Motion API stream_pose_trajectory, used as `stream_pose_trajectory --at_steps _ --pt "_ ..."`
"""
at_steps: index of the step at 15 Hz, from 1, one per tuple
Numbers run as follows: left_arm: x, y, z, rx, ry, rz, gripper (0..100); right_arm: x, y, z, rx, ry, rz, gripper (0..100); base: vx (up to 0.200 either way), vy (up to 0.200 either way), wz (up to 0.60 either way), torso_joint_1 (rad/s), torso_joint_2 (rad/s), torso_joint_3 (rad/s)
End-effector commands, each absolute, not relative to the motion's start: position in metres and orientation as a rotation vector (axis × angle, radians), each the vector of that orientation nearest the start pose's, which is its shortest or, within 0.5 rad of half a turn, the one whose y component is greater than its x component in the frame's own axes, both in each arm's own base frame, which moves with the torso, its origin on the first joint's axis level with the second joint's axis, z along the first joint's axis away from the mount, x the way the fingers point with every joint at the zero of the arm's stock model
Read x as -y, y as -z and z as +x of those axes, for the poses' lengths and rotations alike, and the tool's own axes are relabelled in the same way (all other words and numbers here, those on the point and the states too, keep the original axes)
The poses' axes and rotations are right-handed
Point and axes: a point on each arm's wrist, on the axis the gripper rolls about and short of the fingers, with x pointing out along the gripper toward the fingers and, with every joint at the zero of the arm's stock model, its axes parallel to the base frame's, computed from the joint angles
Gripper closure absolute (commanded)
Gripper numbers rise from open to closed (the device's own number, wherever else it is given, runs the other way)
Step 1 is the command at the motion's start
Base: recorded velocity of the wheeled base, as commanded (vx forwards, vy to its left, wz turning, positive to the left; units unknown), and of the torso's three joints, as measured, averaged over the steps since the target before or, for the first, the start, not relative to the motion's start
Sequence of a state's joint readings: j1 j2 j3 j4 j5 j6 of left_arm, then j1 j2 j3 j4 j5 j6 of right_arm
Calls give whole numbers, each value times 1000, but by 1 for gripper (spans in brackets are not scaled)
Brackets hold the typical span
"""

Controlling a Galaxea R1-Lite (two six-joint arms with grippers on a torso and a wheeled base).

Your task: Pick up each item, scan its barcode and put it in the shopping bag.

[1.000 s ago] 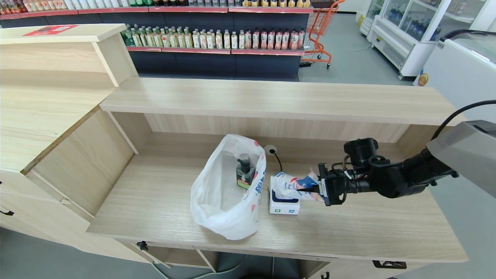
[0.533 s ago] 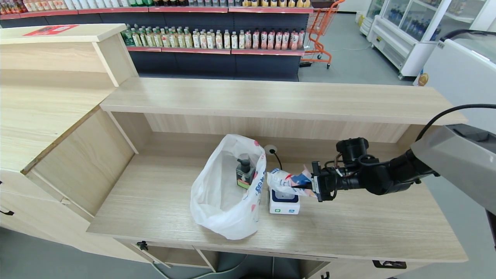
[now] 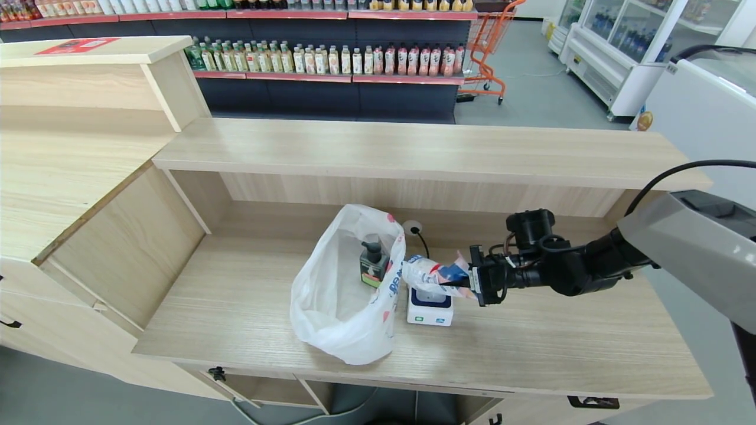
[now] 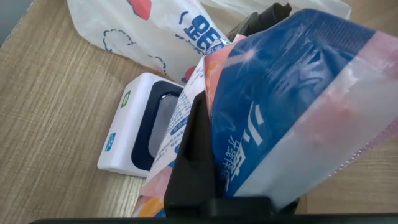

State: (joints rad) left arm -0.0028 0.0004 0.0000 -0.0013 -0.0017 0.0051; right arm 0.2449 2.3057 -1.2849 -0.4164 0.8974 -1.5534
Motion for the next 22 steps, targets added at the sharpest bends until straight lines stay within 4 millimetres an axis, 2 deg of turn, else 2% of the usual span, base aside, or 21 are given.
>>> stream_pose_trajectory --at_steps 1,4,9,11,14,15,16,18,20,22 --pt "0 -76 -23 2 5 5 0 -123 -67 415 381 -1284 -1132 100 0 0 0 0 0 0" --pt "0 -76 -23 2 5 5 0 -113 -84 406 389 -1263 -1133 100 0 0 0 0 0 0" --pt "0 -76 -23 2 5 5 0 -56 -109 380 348 -1211 -1037 100 0 0 0 0 0 0" --pt "0 -76 -23 2 5 5 0 -23 -129 361 262 -1137 -936 100 0 0 0 0 0 0" --pt "0 -76 -23 2 5 6 0 -4 -178 338 120 -1021 -672 100 0 0 0 0 0 0" --pt "0 -76 -23 2 5 6 0 -5 -191 329 63 -967 -591 100 0 0 0 0 0 0" --pt "0 -76 -23 2 5 6 0 -9 -209 316 -26 -870 -438 100 0 0 0 0 0 0" --pt "0 -76 -23 2 5 6 0 -35 -232 296 -134 -745 -165 100 0 100 0 1 1 4" --pt "0 -76 -23 2 5 6 0 -66 -243 288 -203 -639 45 100 0 200 0 -7 -5 5" --pt "0 -76 -23 2 5 6 0 -84 -240 286 -287 -560 142 100 0 200 0 29 12 -2"
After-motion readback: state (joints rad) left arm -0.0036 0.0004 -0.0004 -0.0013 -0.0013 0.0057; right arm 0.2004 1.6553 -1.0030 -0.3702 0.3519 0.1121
